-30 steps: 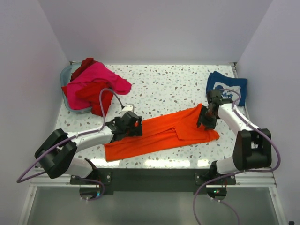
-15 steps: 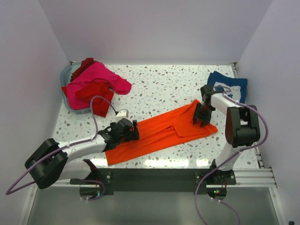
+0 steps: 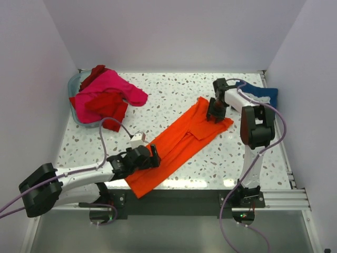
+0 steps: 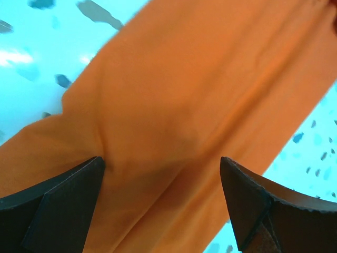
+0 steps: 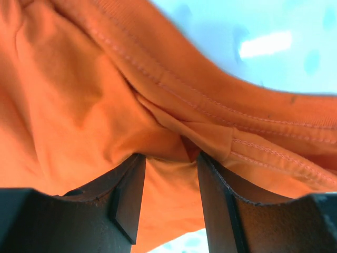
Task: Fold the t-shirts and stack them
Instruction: Fold the tshirt
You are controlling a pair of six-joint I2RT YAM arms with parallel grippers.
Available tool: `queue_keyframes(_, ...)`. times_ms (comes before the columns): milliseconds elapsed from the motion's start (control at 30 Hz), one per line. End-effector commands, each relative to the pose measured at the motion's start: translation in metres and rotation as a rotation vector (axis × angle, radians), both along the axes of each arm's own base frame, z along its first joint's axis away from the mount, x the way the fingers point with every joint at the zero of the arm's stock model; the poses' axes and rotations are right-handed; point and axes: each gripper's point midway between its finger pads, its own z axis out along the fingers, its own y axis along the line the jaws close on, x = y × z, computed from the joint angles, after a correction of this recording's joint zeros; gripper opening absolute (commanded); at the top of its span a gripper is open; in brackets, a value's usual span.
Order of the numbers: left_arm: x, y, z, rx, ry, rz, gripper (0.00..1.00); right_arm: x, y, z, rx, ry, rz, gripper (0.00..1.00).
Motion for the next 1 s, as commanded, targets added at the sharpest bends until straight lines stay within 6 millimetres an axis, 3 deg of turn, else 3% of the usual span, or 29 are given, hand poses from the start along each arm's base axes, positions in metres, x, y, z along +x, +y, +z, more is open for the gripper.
queue_keyframes(0, -0.053, 0.008, -0.039, 0.070, 0.205, -0.037, 0.97, 0.043, 0.010, -0.008, 0.010, -0.103, -0.055, 0.47)
queue_keyframes(167, -0.069, -0.031, -0.023, 0.062, 0.185, -0.116, 0.97, 0.073, 0.023, 0.021, 0.063, -0.204, -0.059, 0.48)
queue_keyframes(300, -0.066, -0.043, -0.002, 0.068, 0.143, -0.112, 0.97, 0.093, 0.030, 0.058, 0.087, -0.294, -0.028, 0.48)
queue_keyframes(400, -0.063, -0.048, 0.014, 0.058, 0.117, -0.109, 0.97, 0.093, 0.034, 0.090, 0.106, -0.338, 0.010, 0.48)
queue_keyframes(433, -0.062, -0.050, 0.020, 0.051, 0.111, -0.108, 0.97, 0.091, 0.033, 0.098, 0.105, -0.350, 0.016, 0.48)
queue_keyframes(467, -0.061, -0.050, 0.023, 0.052, 0.103, -0.110, 0.97, 0.088, 0.033, 0.119, 0.111, -0.392, 0.028, 0.48)
queue_keyframes(567, -0.058, -0.052, 0.031, 0.060, 0.080, -0.119, 0.97, 0.073, 0.033, 0.137, 0.126, -0.422, 0.044, 0.49)
queue_keyframes(700, -0.056, -0.061, 0.034, 0.054, 0.055, -0.159, 0.97, 0.036, 0.035, 0.154, 0.147, -0.437, 0.068, 0.50)
queue_keyframes(867, -0.051, -0.082, 0.042, 0.039, 0.021, -0.217, 0.97, 0.003, 0.050, 0.143, 0.171, -0.407, 0.099, 0.50)
queue_keyframes(967, -0.052, -0.092, 0.039, 0.045, 0.028, -0.245, 0.97, -0.010, 0.059, 0.125, 0.170, -0.372, 0.108, 0.50)
